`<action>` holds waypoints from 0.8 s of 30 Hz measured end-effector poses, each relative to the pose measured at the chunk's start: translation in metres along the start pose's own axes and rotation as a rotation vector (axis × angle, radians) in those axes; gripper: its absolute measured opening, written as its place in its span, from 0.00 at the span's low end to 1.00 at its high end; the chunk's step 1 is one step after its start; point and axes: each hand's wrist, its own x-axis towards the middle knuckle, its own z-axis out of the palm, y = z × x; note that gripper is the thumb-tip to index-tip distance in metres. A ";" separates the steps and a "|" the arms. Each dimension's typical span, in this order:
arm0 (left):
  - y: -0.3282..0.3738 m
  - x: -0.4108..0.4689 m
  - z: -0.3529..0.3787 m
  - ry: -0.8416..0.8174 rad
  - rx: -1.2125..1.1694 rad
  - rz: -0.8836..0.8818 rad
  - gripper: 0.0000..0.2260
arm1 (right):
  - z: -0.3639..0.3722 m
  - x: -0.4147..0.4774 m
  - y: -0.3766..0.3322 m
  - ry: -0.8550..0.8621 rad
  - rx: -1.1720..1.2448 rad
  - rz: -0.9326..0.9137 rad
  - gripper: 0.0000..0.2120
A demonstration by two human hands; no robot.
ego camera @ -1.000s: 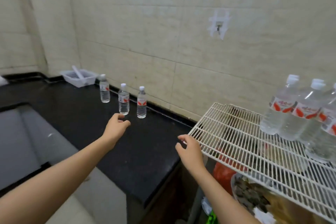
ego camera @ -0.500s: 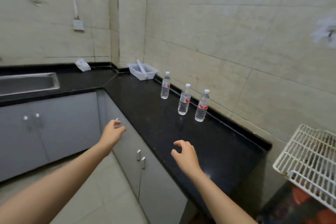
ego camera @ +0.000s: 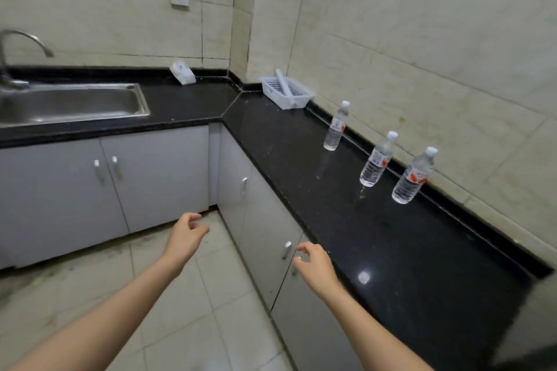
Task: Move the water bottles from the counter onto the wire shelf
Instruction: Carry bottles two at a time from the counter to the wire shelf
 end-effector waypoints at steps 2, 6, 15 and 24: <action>-0.009 0.015 0.008 -0.006 -0.016 -0.036 0.15 | 0.005 0.021 -0.001 -0.009 -0.006 0.022 0.16; -0.012 0.043 0.037 -0.062 -0.047 -0.082 0.15 | 0.006 0.078 -0.004 0.008 0.012 0.048 0.16; 0.039 0.167 0.060 -0.010 -0.003 -0.046 0.11 | -0.008 0.234 -0.036 0.054 0.207 0.005 0.16; 0.033 0.237 0.082 0.065 -0.063 -0.108 0.09 | 0.009 0.334 -0.049 -0.032 0.255 0.027 0.15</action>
